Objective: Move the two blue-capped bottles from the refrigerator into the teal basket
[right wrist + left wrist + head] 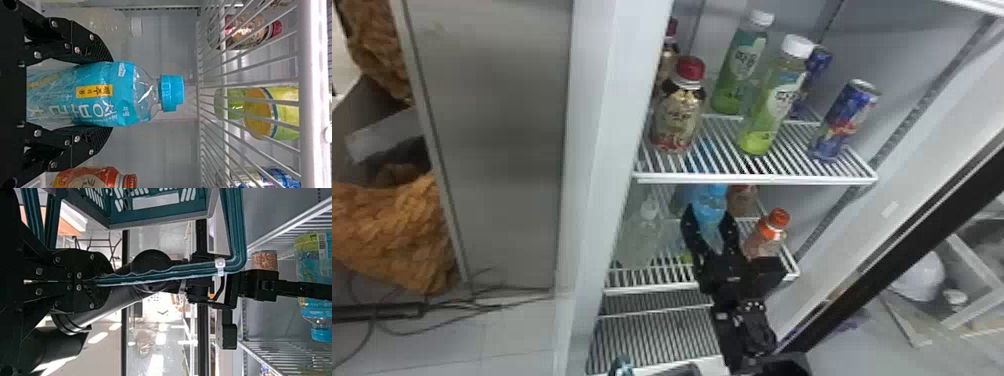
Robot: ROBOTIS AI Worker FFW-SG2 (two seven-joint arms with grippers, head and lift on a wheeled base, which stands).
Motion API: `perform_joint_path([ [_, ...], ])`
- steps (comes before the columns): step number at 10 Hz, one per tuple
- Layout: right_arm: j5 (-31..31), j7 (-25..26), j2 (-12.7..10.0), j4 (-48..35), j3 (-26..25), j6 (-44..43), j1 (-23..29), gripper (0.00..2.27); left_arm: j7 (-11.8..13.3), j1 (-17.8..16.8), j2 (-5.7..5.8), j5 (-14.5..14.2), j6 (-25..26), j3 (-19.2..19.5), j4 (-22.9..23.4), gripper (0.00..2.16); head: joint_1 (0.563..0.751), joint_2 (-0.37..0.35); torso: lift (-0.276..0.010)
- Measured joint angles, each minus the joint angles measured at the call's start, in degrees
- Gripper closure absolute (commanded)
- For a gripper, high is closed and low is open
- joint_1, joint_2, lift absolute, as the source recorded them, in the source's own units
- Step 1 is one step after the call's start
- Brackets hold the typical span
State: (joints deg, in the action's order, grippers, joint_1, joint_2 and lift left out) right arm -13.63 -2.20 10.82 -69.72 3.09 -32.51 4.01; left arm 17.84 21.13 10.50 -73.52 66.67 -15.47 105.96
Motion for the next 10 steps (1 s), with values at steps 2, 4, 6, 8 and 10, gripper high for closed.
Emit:
perform_joint_path([
  [2, 0.00, 0.00, 0.01, -2.33, -0.38, -0.98, 1.61, 0.63, 0.00, 0.22, 0.09, -0.05, -0.01, 0.12, 0.00, 1.14, 0.695, -0.350, -0.139],
  [4, -0.06, 0.00, 0.01, -6.21, -1.06, -1.62, 3.80, 0.63, 0.05, 0.33, 0.14, -0.13, -0.02, 0.22, 0.00, 1.14, 0.695, -0.350, -0.139],
  [6, -0.70, -0.31, 0.00, -9.82, -1.39, -1.57, 6.98, 0.63, 0.08, 0.43, 0.14, -0.13, -0.02, 0.30, 0.00, 1.14, 0.695, -0.350, -0.139],
  [8, -1.61, -0.79, -0.32, -14.94, -1.81, -0.10, 11.98, 0.63, 0.09, 0.61, 0.14, -0.13, -0.01, 0.42, 0.00, 1.14, 0.695, -0.350, -0.139],
  [10, -1.76, -2.32, -1.09, -20.25, -3.20, 2.13, 16.89, 0.63, 0.15, 0.66, 0.14, -0.13, -0.01, 0.47, 0.00, 1.14, 0.695, -0.350, -0.139],
])
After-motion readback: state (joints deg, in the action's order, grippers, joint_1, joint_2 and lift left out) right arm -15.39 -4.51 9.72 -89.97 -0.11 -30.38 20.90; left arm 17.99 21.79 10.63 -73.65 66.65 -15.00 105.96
